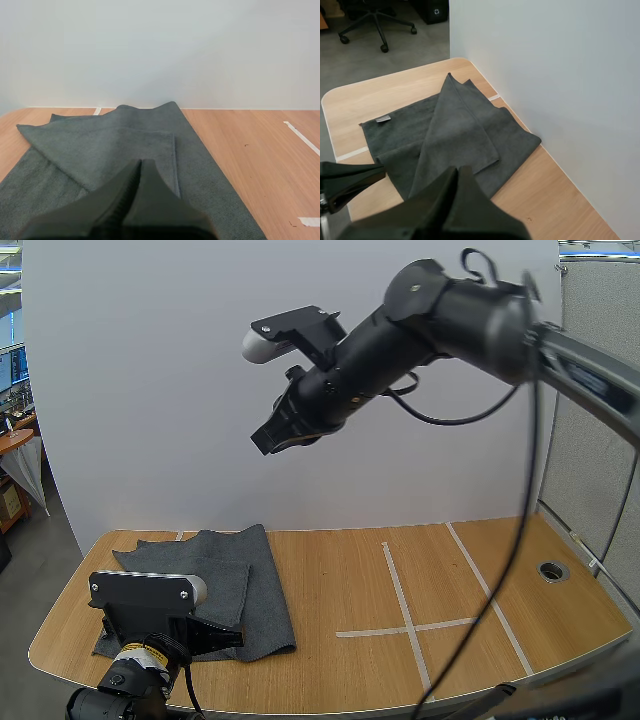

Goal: Fold the towel

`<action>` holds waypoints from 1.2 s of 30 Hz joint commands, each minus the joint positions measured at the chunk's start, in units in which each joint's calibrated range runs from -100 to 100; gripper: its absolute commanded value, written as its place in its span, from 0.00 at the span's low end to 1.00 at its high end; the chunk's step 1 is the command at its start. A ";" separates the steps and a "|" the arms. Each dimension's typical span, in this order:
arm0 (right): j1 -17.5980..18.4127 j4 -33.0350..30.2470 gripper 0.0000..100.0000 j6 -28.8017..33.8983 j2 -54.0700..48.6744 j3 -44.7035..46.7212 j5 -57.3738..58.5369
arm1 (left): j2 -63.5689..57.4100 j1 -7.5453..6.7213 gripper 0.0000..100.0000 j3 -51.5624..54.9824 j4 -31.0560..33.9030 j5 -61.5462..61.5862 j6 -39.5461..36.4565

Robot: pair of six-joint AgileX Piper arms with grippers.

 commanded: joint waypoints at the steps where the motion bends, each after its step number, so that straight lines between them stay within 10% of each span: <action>1: -0.10 -0.68 0.00 1.33 -6.74 2.36 0.09 | -0.18 -0.17 0.00 0.03 -0.86 -1.30 -0.27; 25: -0.10 -12.09 0.00 16.88 -29.70 3.66 9.12 | -0.18 -0.16 0.00 -0.27 -1.11 -2.44 -0.27; 36: -0.10 -11.86 0.00 16.88 -37.17 10.94 9.12 | -0.18 -0.16 0.00 -22.12 4.68 0.74 3.61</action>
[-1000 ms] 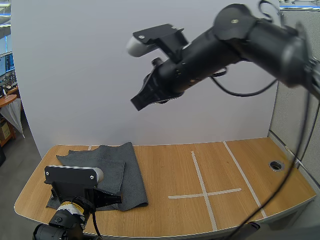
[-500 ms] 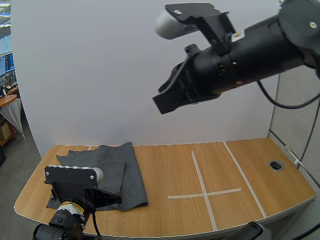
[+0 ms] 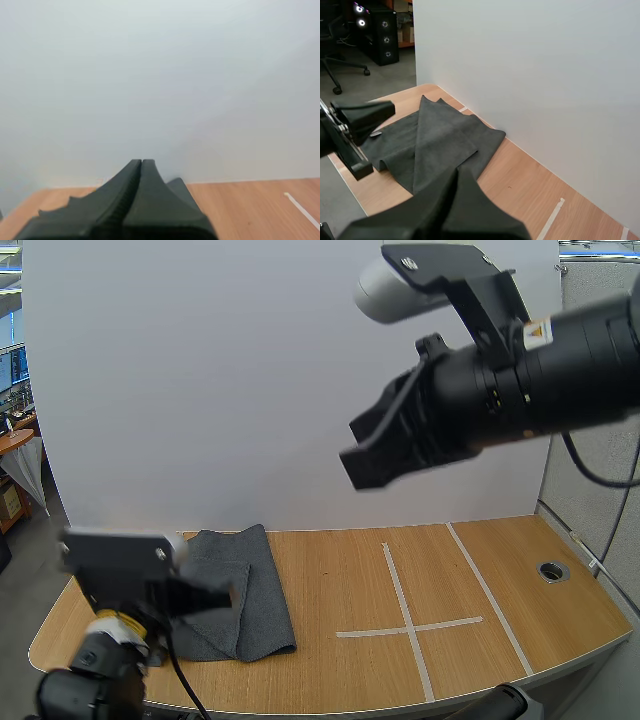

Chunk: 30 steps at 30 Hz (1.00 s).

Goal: Fold the towel

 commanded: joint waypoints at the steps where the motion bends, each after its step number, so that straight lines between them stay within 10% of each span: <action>1: -0.10 0.08 0.00 0.21 -6.41 5.66 0.00 | -0.18 -0.16 0.00 -19.20 4.90 6.45 4.01; 15: -0.10 2.74 0.00 0.21 -12.11 8.00 0.00 | 4.08 -0.16 0.00 -28.01 -8.03 41.40 25.90; 30: -0.10 2.88 0.00 0.59 -12.29 8.00 0.00 | 46.22 2.62 0.00 -35.10 -13.68 32.97 35.70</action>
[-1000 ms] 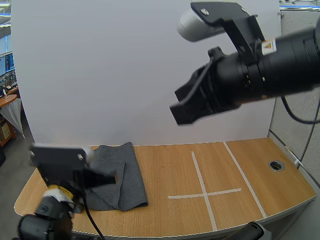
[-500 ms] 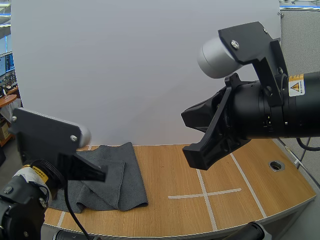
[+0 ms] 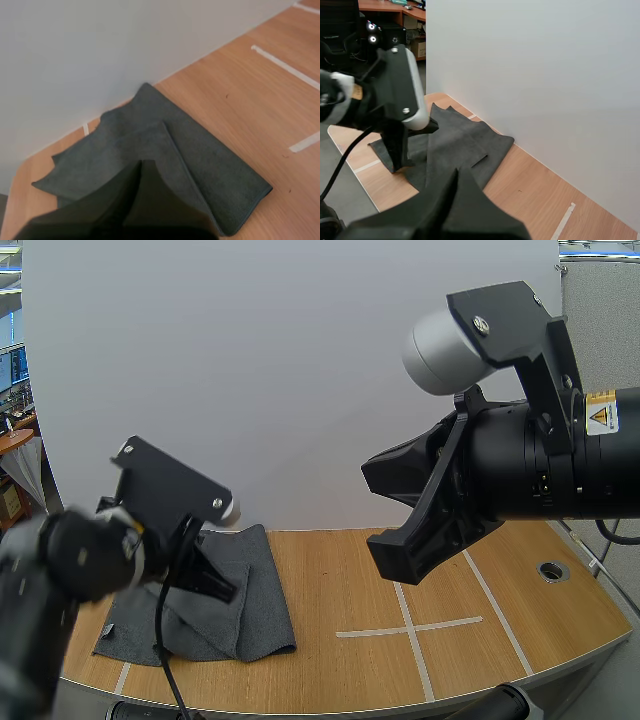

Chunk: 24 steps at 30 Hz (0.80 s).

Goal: Fold the towel

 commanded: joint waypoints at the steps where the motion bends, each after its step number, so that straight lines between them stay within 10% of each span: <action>1: -0.10 0.21 0.00 0.81 -0.51 -0.06 0.00 | 16.36 0.24 0.00 -5.91 -3.04 -1.34 0.60; 12: -0.10 -0.81 0.00 0.92 -0.51 -0.06 0.00 | 46.15 0.16 0.10 -19.53 -9.06 0.52 4.25; 22: -0.10 -1.50 0.00 0.92 -0.51 -0.06 0.00 | 60.51 -0.17 1.00 -25.89 -13.79 1.88 8.67; 24: -0.10 -1.50 0.00 0.92 -0.51 -0.06 0.00 | 62.01 -0.76 1.00 -27.55 -13.66 1.88 7.83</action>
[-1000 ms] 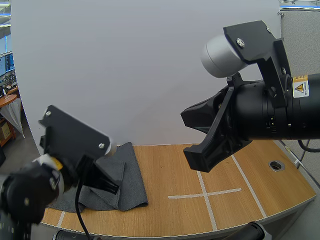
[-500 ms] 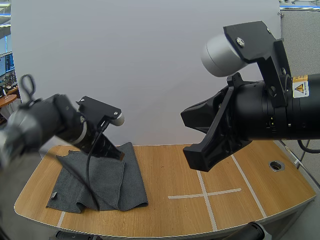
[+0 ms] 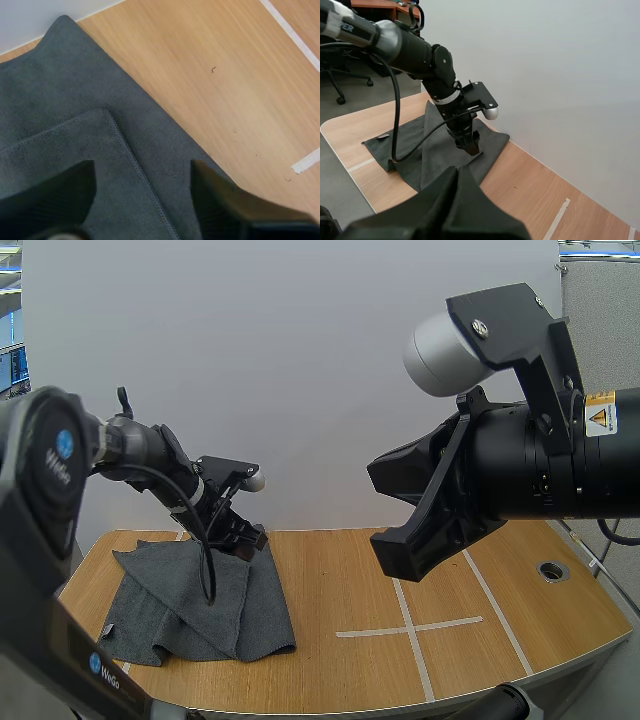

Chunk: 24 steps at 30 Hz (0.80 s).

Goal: Fold the towel

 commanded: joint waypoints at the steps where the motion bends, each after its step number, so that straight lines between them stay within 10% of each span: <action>1: -0.10 -0.10 0.00 0.11 -0.51 -0.06 0.00 | 5.05 -1.38 1.00 -5.09 -1.19 0.81 0.10; 10: -0.10 -1.03 0.00 0.11 -0.51 -0.06 0.00 | 13.42 -5.31 1.00 -12.87 19.74 -6.15 -13.56; 24: -0.10 -3.14 0.00 0.11 -0.51 -0.06 0.00 | 23.59 -5.47 1.00 -17.17 21.42 -9.44 -15.73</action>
